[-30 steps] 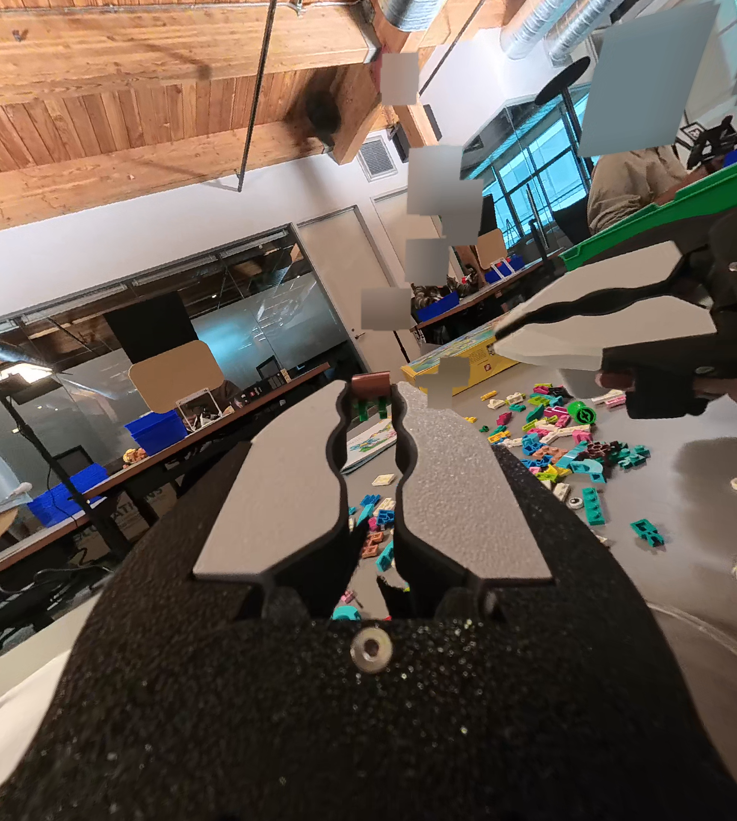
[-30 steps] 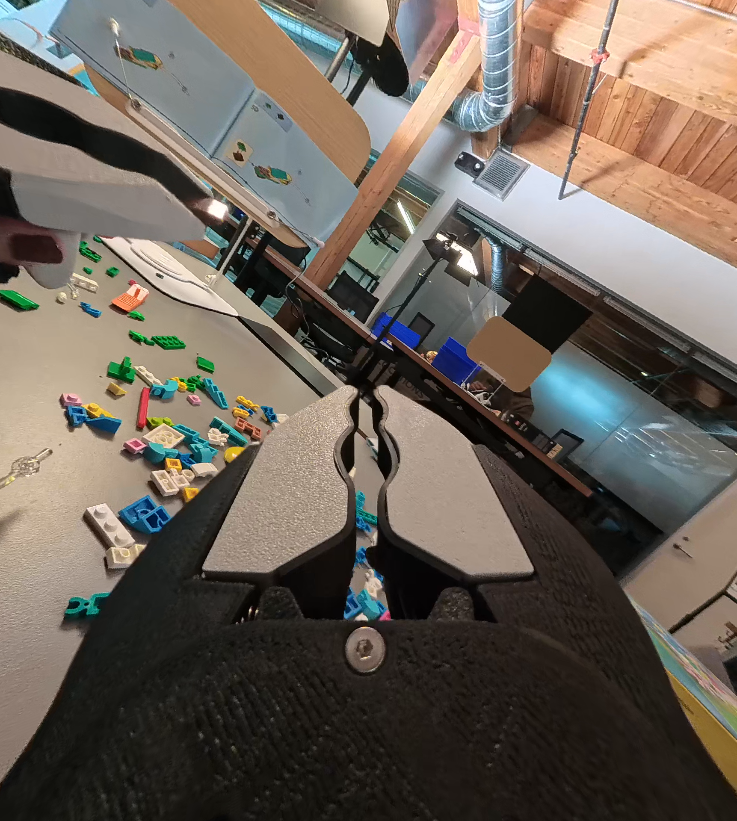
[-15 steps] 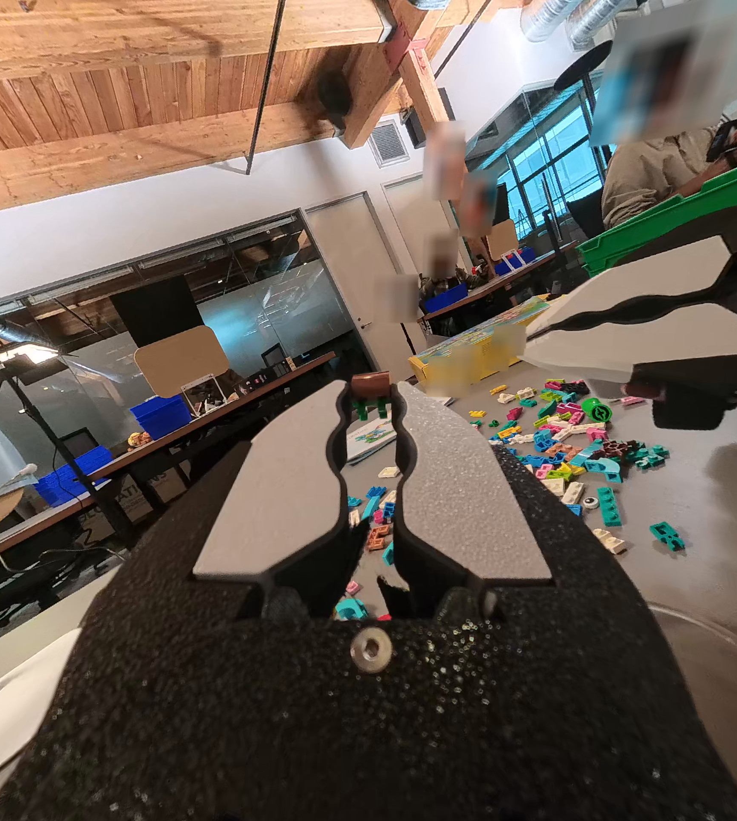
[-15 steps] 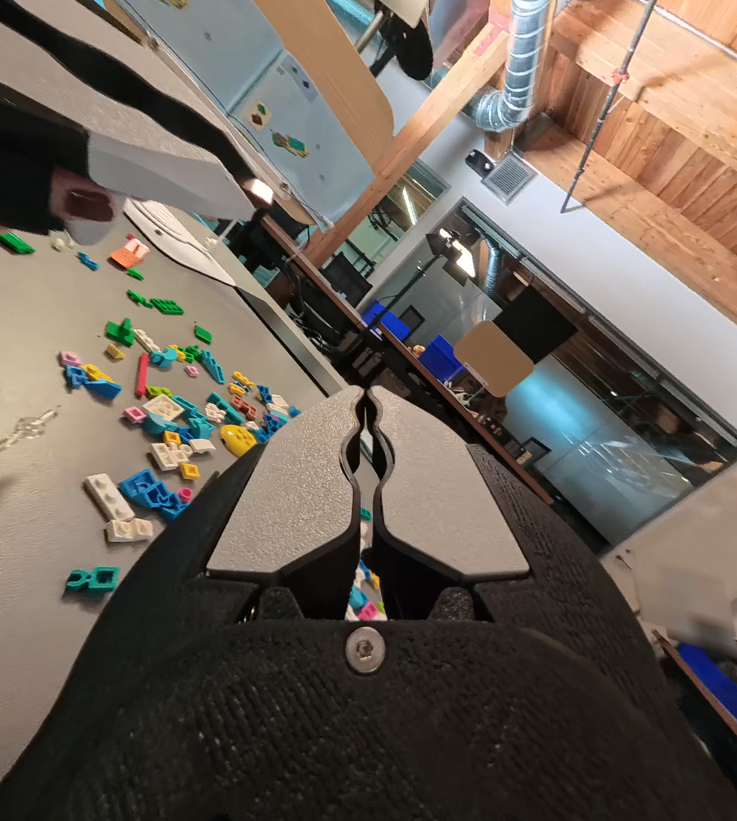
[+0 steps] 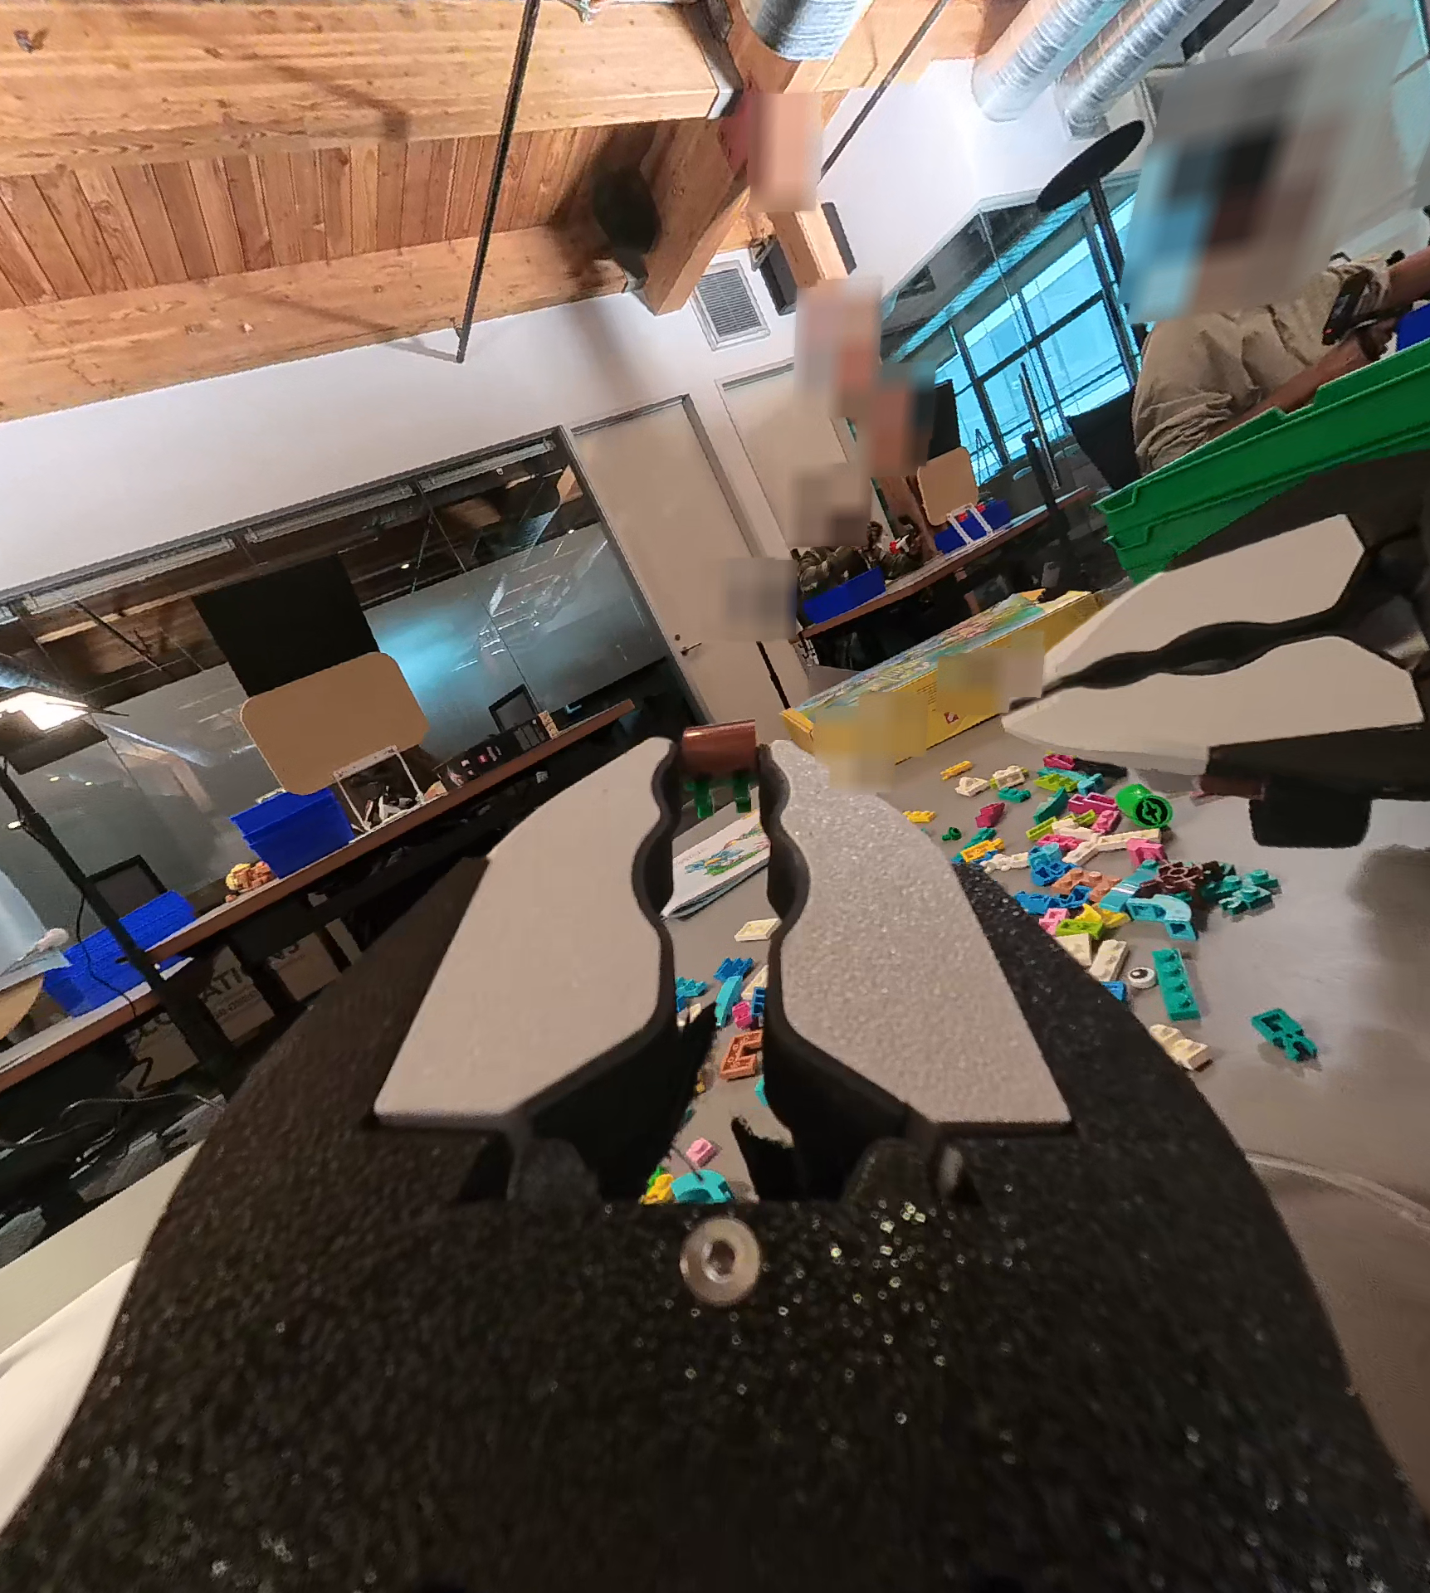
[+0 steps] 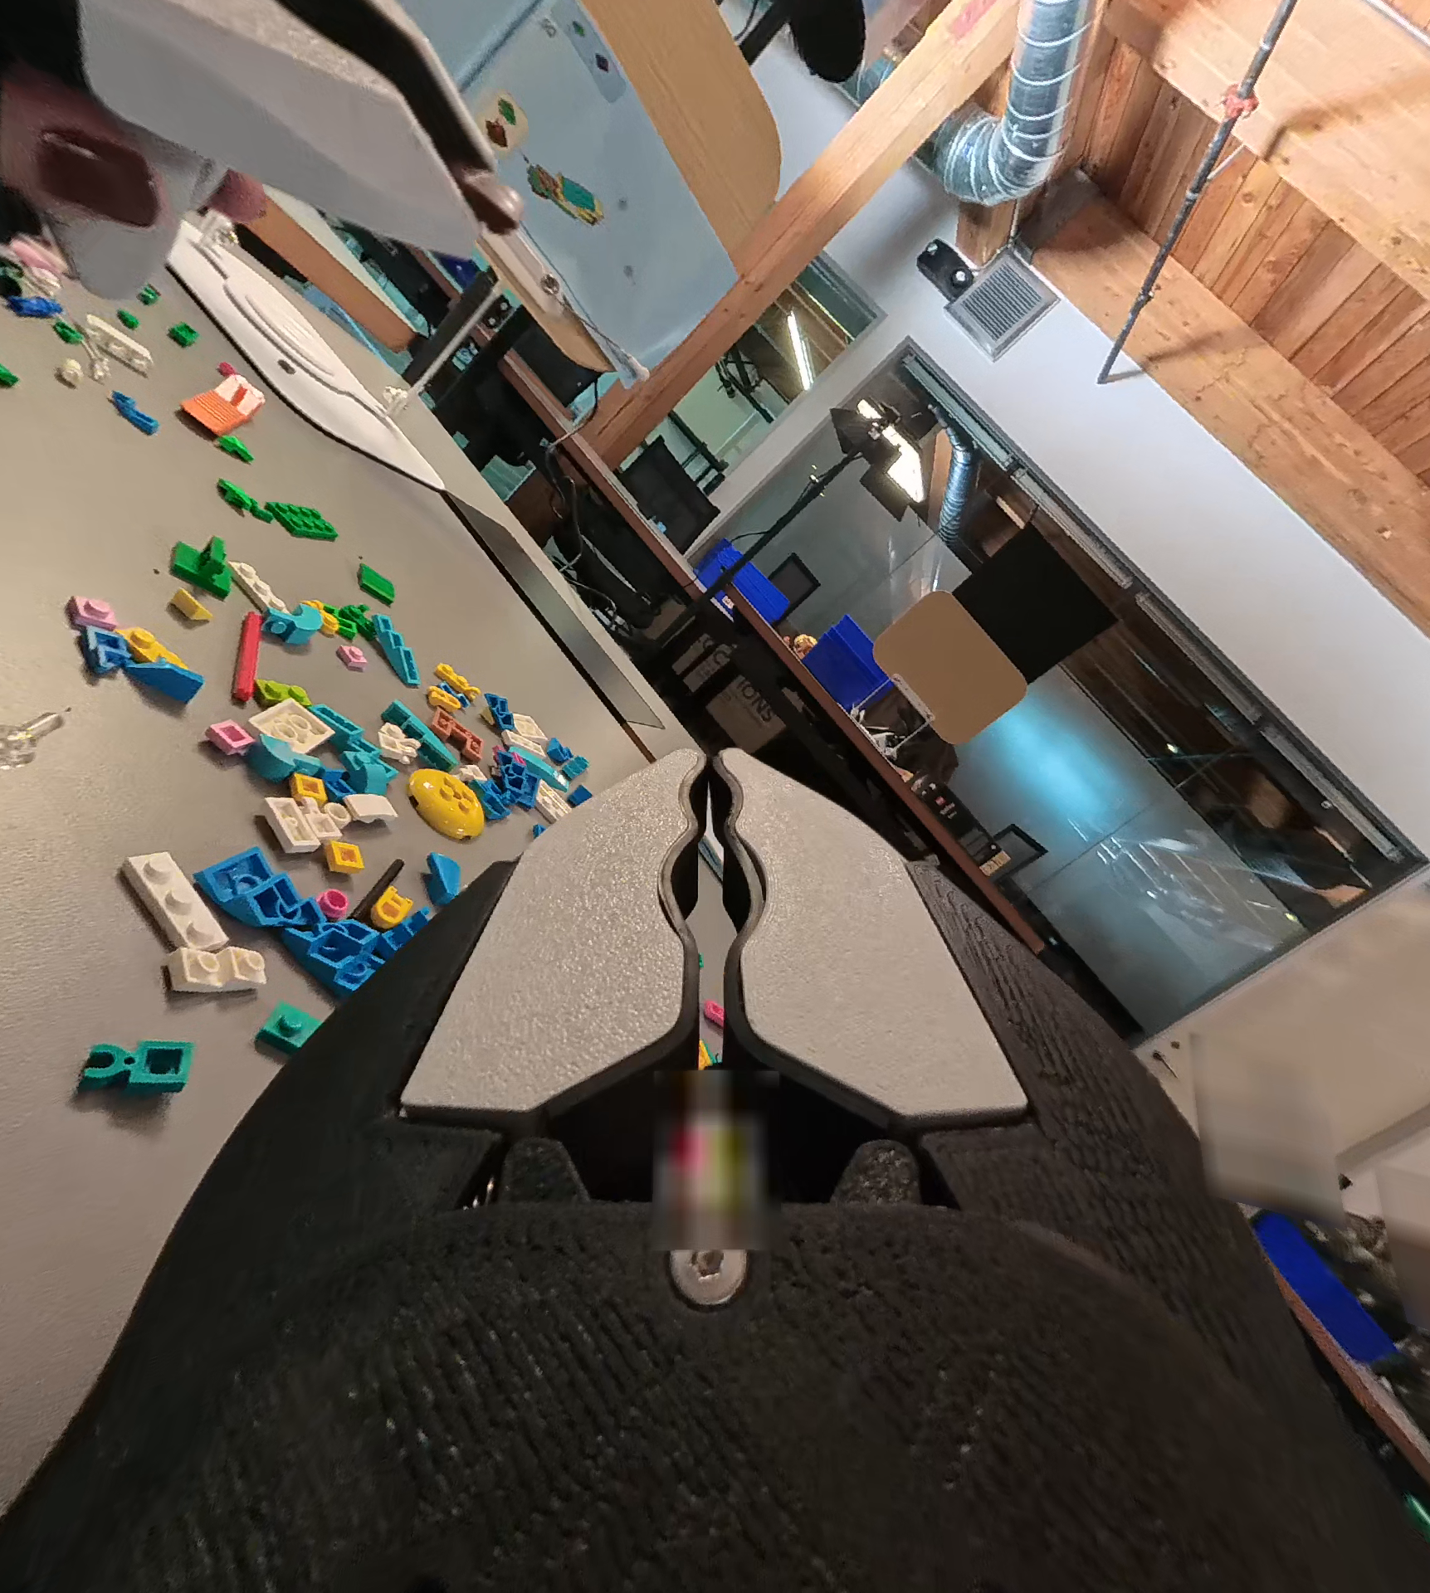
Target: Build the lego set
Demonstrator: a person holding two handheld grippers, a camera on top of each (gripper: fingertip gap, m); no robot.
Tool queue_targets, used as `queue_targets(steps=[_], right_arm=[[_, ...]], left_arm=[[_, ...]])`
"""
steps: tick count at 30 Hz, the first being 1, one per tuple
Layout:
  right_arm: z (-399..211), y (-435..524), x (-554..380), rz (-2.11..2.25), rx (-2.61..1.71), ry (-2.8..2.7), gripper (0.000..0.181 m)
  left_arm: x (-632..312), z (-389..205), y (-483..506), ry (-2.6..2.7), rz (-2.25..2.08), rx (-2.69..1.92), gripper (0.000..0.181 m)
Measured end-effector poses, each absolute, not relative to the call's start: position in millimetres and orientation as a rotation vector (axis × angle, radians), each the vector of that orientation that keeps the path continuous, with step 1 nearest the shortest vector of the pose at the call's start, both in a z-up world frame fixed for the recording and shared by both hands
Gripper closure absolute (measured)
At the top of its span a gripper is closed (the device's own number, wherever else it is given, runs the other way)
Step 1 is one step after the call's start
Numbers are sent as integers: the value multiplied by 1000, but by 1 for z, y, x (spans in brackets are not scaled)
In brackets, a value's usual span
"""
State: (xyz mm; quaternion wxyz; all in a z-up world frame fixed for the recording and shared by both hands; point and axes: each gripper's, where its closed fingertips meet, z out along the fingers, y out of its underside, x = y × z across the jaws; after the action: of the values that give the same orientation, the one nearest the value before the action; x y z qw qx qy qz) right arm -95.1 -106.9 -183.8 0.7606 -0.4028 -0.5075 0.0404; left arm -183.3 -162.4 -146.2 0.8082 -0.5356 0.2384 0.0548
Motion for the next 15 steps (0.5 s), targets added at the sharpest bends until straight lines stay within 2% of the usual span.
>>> queue_targets(steps=[4, 11, 15], right_arm=[[-189, -106, -98, 81, -887, -1136, 181], [-189, -114, -101, 125, -854, -1158, 181], [-192, -154, -112, 376, -743, -1294, 167]], left_arm=[[-177, -149, -163, 552, -3, -1172, 165], [-155, -154, -174, 598, -733, -1298, 165], [-145, -176, -182, 683, -1014, -1498, 165]])
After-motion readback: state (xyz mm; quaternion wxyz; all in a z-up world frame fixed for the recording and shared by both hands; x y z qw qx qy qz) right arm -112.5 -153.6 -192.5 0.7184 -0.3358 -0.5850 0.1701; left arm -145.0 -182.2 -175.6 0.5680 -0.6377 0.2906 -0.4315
